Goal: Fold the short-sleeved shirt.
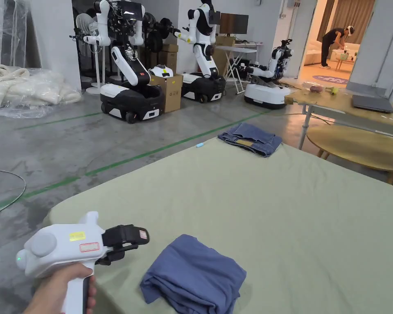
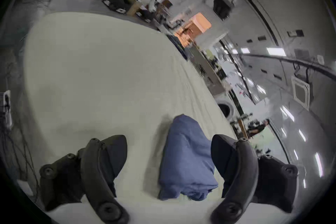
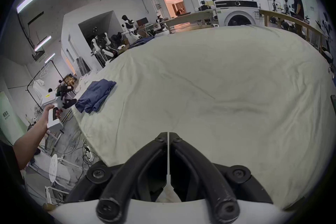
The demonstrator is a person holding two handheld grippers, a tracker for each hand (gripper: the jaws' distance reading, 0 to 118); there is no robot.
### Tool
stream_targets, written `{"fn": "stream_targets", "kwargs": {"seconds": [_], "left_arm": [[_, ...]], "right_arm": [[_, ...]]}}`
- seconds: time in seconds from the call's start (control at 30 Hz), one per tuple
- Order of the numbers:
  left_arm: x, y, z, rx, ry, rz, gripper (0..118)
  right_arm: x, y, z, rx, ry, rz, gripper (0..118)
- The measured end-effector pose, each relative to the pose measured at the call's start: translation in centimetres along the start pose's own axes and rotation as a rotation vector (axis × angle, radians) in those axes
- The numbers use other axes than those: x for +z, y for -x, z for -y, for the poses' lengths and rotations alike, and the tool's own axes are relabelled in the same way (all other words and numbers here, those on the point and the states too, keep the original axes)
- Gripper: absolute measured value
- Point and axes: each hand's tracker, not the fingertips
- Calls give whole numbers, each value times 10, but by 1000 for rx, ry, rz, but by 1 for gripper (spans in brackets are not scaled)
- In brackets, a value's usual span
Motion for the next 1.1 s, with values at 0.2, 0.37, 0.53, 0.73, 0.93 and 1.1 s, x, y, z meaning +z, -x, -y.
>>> {"fn": "stream_targets", "kwargs": {"seconds": [0.2, 0.37, 0.53, 0.73, 0.93, 1.1], "left_arm": [[22, -68, 47, -117, -125, -51, 0], [-1, -204, 114, -487, -146, -119, 0], [-23, -361, 187, -805, -192, -16, 0], [-26, -494, 262, -1004, -233, 90, 0], [-15, -540, 289, -1085, -308, 108, 0], [-10, -546, 291, -1118, -326, 101, 0]], "right_arm": [[36, -4, -9, 11, -69, 10, 0], [81, -16, -53, 27, -213, 107, 0], [124, -15, -120, 89, -397, 262, 0], [163, -10, -180, 161, -546, 403, 0], [189, -22, -200, 197, -631, 452, 0], [199, -23, -199, 197, -654, 443, 0]]}}
